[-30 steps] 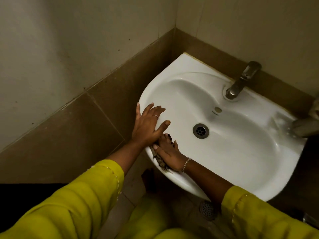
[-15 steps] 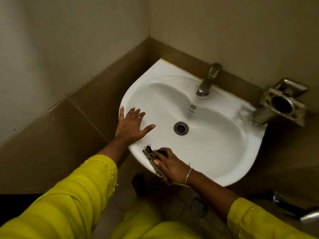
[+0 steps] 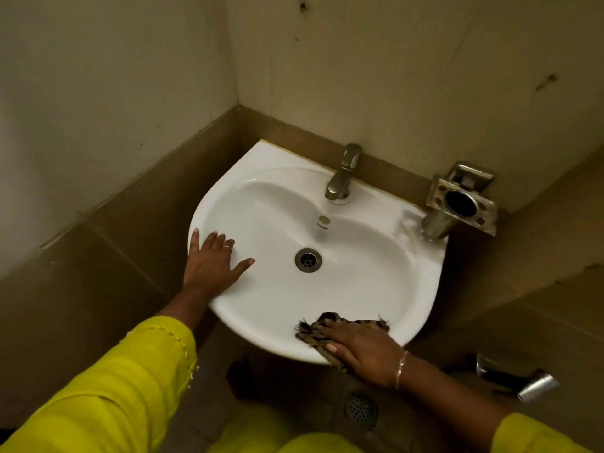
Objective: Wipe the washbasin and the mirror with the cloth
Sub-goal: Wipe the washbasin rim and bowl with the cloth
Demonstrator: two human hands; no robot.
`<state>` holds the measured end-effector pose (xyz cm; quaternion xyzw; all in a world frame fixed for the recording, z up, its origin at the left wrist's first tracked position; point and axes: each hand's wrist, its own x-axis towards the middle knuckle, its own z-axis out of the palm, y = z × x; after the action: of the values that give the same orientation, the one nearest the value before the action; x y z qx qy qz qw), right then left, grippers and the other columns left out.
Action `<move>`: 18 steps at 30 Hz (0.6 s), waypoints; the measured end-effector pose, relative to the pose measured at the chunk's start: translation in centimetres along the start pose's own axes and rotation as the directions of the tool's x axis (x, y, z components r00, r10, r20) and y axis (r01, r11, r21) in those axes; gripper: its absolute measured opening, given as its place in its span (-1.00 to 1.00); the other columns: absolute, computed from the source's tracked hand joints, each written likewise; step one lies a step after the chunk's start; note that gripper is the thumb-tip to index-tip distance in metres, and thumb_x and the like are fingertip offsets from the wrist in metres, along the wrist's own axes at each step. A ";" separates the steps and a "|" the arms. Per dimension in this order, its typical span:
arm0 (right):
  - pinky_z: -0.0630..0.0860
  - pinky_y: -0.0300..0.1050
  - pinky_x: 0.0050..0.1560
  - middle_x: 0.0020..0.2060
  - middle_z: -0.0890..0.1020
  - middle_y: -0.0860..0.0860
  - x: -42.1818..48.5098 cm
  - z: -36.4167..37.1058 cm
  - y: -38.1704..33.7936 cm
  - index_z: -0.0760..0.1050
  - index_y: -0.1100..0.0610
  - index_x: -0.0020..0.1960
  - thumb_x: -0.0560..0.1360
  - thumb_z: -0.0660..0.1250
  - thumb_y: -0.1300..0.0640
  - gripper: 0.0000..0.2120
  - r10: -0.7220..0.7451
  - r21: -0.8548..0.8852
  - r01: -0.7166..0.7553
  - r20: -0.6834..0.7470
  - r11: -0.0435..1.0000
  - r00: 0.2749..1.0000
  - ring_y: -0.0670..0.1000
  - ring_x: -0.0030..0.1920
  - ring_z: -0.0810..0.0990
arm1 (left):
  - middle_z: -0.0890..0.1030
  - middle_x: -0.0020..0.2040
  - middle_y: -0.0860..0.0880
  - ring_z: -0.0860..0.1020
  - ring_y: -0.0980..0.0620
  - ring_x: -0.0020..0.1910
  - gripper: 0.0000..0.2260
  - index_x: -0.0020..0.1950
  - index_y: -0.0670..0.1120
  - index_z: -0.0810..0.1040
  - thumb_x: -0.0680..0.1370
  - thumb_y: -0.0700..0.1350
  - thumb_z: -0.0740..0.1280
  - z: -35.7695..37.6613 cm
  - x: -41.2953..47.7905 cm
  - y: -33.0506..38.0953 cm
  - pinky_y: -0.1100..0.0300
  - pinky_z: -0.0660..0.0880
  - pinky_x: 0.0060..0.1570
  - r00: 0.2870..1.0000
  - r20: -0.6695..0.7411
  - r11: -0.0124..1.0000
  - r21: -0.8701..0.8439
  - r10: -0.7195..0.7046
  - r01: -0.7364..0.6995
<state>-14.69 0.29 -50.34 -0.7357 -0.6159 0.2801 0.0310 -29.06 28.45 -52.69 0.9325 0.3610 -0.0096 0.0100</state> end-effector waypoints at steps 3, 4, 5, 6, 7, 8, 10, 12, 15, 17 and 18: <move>0.19 -0.10 0.39 0.45 0.26 -0.12 -1.2 -1.1 2.2 0.18 -0.17 0.43 0.24 -0.52 -0.45 -0.06 -0.001 -0.037 0.001 0.012 0.999 1.000 -0.11 0.43 0.24 | 0.34 0.42 -0.13 0.16 -0.04 0.47 -0.11 0.36 -0.13 0.36 0.32 0.40 -0.26 0.0 0.0 -0.1 -0.04 -0.32 0.39 1.000 0.018 1.000 0.014 0.000 0.000; 0.17 -0.10 0.39 0.45 0.26 -0.13 -1.4 -1.7 3.0 0.19 -0.17 0.43 0.24 -0.54 -0.46 -0.05 0.000 -0.049 0.002 0.026 0.999 1.000 -0.13 0.43 0.23 | 0.34 0.42 -0.13 0.16 -0.04 0.47 -0.14 0.36 -0.13 0.36 0.34 0.39 -0.24 0.0 0.1 -0.1 -0.04 -0.32 0.39 1.000 0.019 1.000 0.017 -0.002 0.002; 0.13 -0.14 0.40 0.45 0.25 -0.14 -1.6 -2.3 3.7 0.20 -0.16 0.43 0.22 -0.55 -0.46 -0.02 -0.005 -0.069 0.008 0.044 0.998 0.999 -0.14 0.44 0.21 | 0.34 0.42 -0.13 0.16 -0.04 0.47 -0.16 0.36 -0.13 0.36 0.36 0.38 -0.21 0.0 0.1 0.0 -0.04 -0.31 0.39 1.000 0.019 1.000 0.022 -0.001 0.001; 0.08 -0.21 0.37 0.46 0.23 -0.15 -1.7 -2.9 4.4 0.19 -0.15 0.43 0.19 -0.58 -0.46 0.02 -0.002 -0.100 0.010 0.077 0.995 0.997 -0.14 0.45 0.18 | 0.34 0.42 -0.13 0.17 -0.04 0.47 -0.17 0.36 -0.14 0.36 0.36 0.38 -0.21 0.1 0.1 -0.1 -0.03 -0.30 0.40 1.000 0.015 1.000 0.021 0.002 -0.002; 0.04 -0.25 0.33 0.47 0.20 -0.15 -1.6 -3.4 5.2 0.17 -0.13 0.44 0.14 -0.62 -0.46 0.07 0.005 -0.145 0.012 0.120 0.989 0.993 -0.13 0.46 0.14 | 0.36 0.41 -0.14 0.18 -0.04 0.46 -0.15 0.34 -0.14 0.38 0.35 0.38 -0.22 0.2 0.0 -0.1 -0.03 -0.28 0.40 1.000 0.005 1.000 0.013 0.005 -0.005; 0.02 -0.25 0.34 0.48 0.16 -0.14 -1.3 -3.9 6.0 0.15 -0.12 0.45 0.09 -0.66 -0.46 0.13 0.022 -0.202 0.013 0.172 0.979 0.985 -0.12 0.48 0.10 | 0.38 0.40 -0.14 0.21 -0.05 0.45 -0.14 0.33 -0.15 0.40 0.34 0.38 -0.23 0.3 0.1 -0.1 -0.03 -0.26 0.40 1.000 -0.014 1.000 -0.002 0.005 -0.005; -0.04 -0.17 0.42 0.50 0.09 -0.11 -0.7 -4.9 7.6 0.11 -0.09 0.47 0.05 -0.70 -0.43 0.17 0.051 -0.314 0.030 0.244 0.949 0.969 -0.08 0.50 0.04 | 0.42 0.37 -0.15 0.26 -0.05 0.43 -0.15 0.29 -0.16 0.44 0.34 0.37 -0.22 0.5 0.1 -0.2 -0.03 -0.21 0.41 0.999 -0.042 1.000 -0.028 0.002 -0.003; -0.07 -0.12 0.44 0.49 0.16 -0.07 0.3 -5.6 9.7 0.16 -0.09 0.46 0.17 -0.68 -0.35 0.06 0.021 -0.439 0.092 0.246 0.894 0.969 -0.05 0.48 0.13 | 0.44 0.36 -0.15 0.28 -0.06 0.42 -0.17 0.27 -0.17 0.46 0.35 0.37 -0.20 0.6 0.2 -0.2 -0.02 -0.19 0.41 0.998 -0.057 0.999 -0.052 -0.001 -0.002; -0.07 -0.10 0.41 0.12 0.63 -0.07 2.2 -7.5 13.0 0.56 -0.11 0.13 0.58 -0.41 -0.13 -0.26 -0.010 -0.698 0.121 0.160 0.706 0.987 -0.02 0.16 0.59 | 0.46 0.34 -0.16 0.31 -0.07 0.41 -0.19 0.25 -0.17 0.48 0.36 0.36 -0.17 0.6 0.2 -0.2 -0.01 -0.19 0.40 0.997 -0.073 0.997 -0.080 -0.009 0.003; -0.22 -0.05 0.46 0.07 0.66 -0.05 3.8 -7.8 15.6 0.61 -0.07 0.06 0.60 -0.32 -0.11 -0.32 -0.046 -0.760 0.139 0.143 0.634 0.989 0.00 0.34 0.41 | 0.46 0.33 -0.17 0.31 -0.08 0.40 -0.20 0.24 -0.17 0.48 0.37 0.36 -0.16 0.6 0.2 -0.2 0.00 -0.20 0.40 0.998 -0.069 0.996 -0.085 -0.012 0.006; -0.23 -0.01 0.46 0.11 0.64 -0.03 4.5 -8.1 16.1 0.61 -0.04 0.08 0.60 -0.30 -0.12 -0.33 -0.082 -0.792 0.138 0.111 0.594 0.990 0.00 0.47 0.16 | 0.46 0.33 -0.17 0.32 -0.08 0.40 -0.21 0.24 -0.17 0.48 0.37 0.35 -0.16 0.5 0.2 -0.2 0.01 -0.21 0.39 0.997 -0.070 0.996 -0.084 -0.011 0.006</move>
<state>3.69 3.05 -51.53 -0.6237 -0.7208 -0.0038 -0.3025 -29.09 28.70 -53.23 0.9294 0.3652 0.0385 0.0362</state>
